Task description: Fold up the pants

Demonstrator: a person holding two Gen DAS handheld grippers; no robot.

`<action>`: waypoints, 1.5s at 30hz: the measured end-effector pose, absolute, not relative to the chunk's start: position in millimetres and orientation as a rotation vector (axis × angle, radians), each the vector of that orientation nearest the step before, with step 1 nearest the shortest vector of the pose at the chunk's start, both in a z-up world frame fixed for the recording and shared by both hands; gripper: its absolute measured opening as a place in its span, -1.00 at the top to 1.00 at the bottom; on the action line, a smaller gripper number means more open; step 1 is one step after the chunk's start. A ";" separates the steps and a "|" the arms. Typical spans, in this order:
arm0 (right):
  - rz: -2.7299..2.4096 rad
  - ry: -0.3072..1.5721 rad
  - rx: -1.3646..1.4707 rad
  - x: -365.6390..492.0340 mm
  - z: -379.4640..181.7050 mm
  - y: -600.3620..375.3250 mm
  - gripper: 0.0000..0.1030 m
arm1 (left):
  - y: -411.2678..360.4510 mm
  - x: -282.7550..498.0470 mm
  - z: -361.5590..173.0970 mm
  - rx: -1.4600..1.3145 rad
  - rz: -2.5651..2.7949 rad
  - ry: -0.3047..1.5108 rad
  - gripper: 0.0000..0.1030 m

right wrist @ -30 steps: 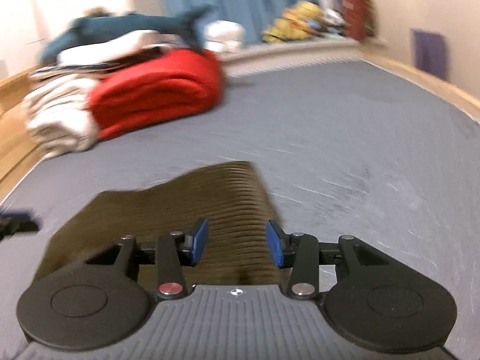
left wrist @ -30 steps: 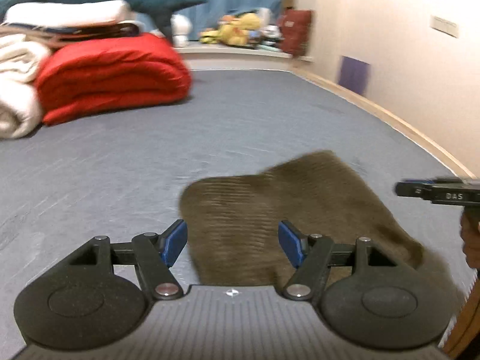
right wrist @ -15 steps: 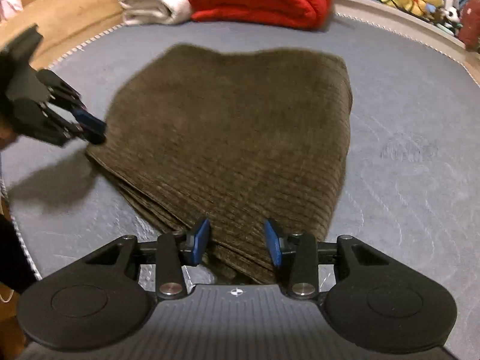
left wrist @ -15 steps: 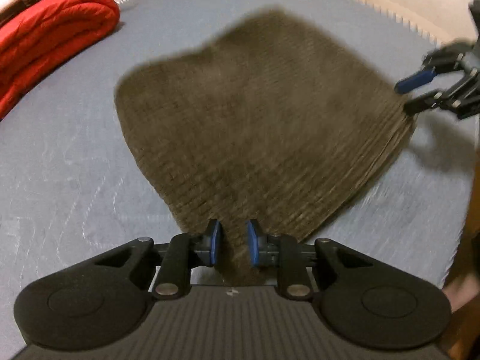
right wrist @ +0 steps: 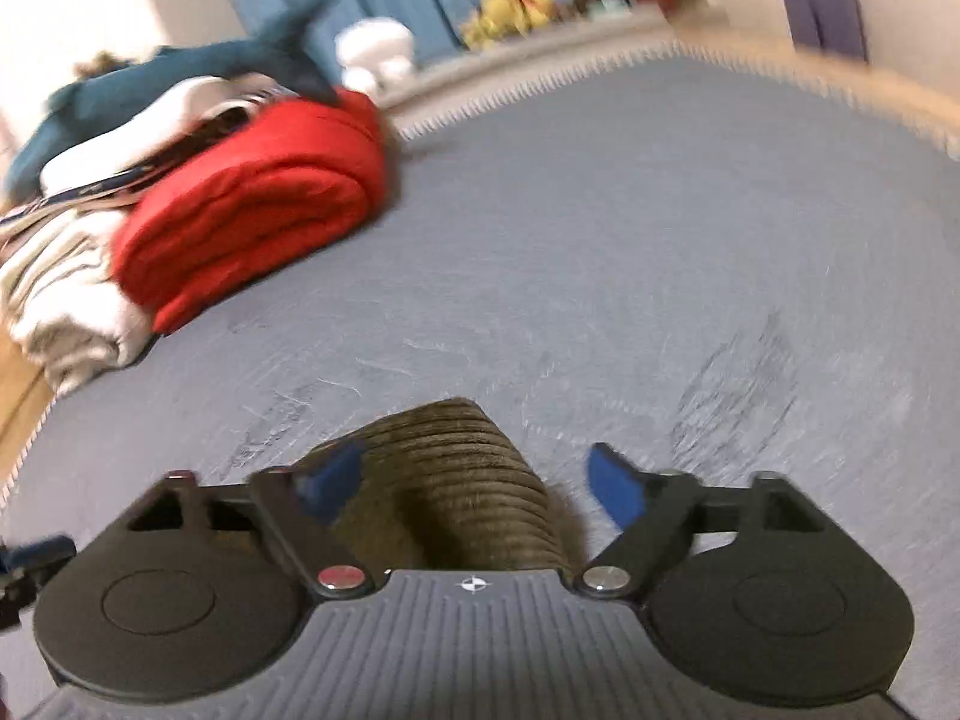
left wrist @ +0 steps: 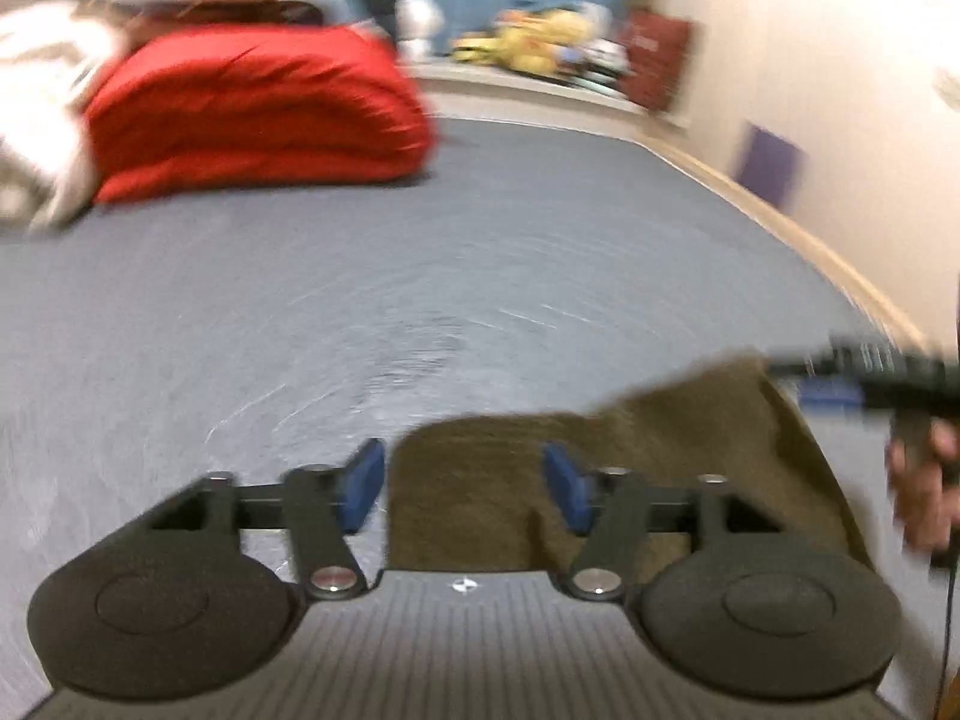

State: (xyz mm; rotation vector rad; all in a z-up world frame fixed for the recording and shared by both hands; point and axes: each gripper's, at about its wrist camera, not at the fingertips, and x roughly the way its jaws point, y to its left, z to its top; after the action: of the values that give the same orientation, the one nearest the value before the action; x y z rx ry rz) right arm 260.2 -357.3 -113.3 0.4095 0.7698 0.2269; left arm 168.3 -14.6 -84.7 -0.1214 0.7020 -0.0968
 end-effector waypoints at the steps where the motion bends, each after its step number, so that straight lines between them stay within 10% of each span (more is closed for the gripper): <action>1: 0.228 0.804 0.433 266.9 -123.1 -354.9 -0.66 | -5.7 178.2 -91.3 -0.176 -0.080 0.726 -0.38; 6: 0.230 0.838 0.513 274.8 -141.0 -355.5 -0.29 | 34.9 215.2 -135.2 -0.511 -0.123 0.878 -0.44; 8: 0.216 0.828 0.552 271.0 -140.8 -359.6 0.33 | 45.4 221.6 -146.5 -0.616 -0.182 0.869 0.17; 13: 0.202 0.690 0.460 259.0 -131.9 -354.5 0.56 | 46.2 217.4 -126.5 -0.531 -0.316 0.644 0.50; 18: 0.165 0.713 0.375 274.7 -164.8 -349.8 0.53 | 38.7 234.0 -168.4 -0.564 -0.164 0.800 0.44; 21: 0.139 0.739 0.409 284.6 -173.8 -354.6 0.35 | 36.6 235.2 -162.4 -0.551 -0.094 0.820 -0.01; 23: 0.081 0.755 0.458 285.8 -173.4 -365.4 -0.31 | 36.6 229.8 -153.2 -0.504 -0.032 0.821 -0.30; 32: 0.085 0.589 0.293 231.1 -105.5 -379.2 -0.41 | 5.2 145.4 -64.2 -0.077 -0.161 0.600 -0.12; 36: 0.279 0.617 0.168 182.2 -99.0 -373.7 -0.40 | -13.2 130.5 -94.9 0.078 -0.268 0.716 0.29; 45: 0.355 0.772 -0.092 100.1 -132.3 -368.6 -0.34 | -23.0 90.6 -98.3 0.182 -0.314 0.792 0.33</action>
State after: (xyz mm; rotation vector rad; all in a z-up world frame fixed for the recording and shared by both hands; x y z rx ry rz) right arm 100.1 -368.6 -132.3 -0.0916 0.7717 0.3545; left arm 90.6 -23.0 -98.3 0.1822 0.7917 -0.3136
